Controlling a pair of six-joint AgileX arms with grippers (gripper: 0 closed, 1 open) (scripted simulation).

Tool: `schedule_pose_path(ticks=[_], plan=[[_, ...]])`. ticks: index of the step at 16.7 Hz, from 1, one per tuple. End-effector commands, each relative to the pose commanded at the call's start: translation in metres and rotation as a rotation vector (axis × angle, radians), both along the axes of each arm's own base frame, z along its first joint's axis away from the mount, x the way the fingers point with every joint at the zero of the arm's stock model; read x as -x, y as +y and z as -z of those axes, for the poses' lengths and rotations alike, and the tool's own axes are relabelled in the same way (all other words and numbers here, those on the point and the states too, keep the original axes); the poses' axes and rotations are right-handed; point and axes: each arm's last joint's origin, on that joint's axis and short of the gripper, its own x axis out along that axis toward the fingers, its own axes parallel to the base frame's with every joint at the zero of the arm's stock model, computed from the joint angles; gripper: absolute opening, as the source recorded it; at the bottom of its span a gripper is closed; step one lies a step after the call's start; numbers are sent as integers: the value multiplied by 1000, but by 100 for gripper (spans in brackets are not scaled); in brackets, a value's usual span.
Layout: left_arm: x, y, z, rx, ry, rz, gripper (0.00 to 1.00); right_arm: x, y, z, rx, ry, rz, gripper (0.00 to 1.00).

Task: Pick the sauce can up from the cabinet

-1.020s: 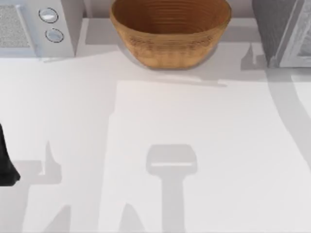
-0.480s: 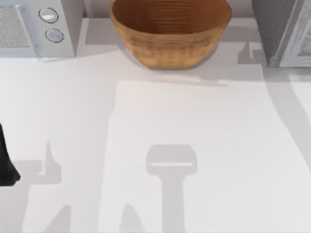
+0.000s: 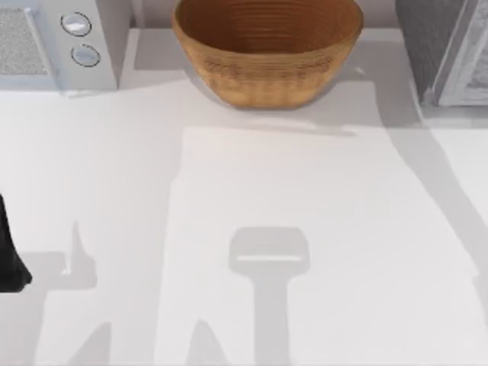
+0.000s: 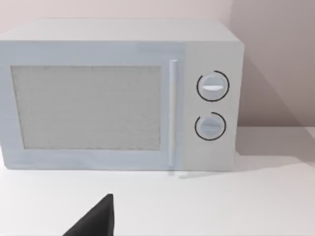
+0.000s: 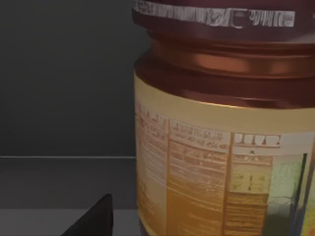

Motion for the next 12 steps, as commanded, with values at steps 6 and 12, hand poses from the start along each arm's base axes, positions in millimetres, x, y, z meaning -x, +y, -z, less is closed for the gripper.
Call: schedule_pose_path(ticks=[6,12], plan=[[0,0,0,0,0,0,100,-4,0,-1,-1,-3,4,100],[0,0,0,0,0,0,100,-43,1,-3,-2,-5,3,100]])
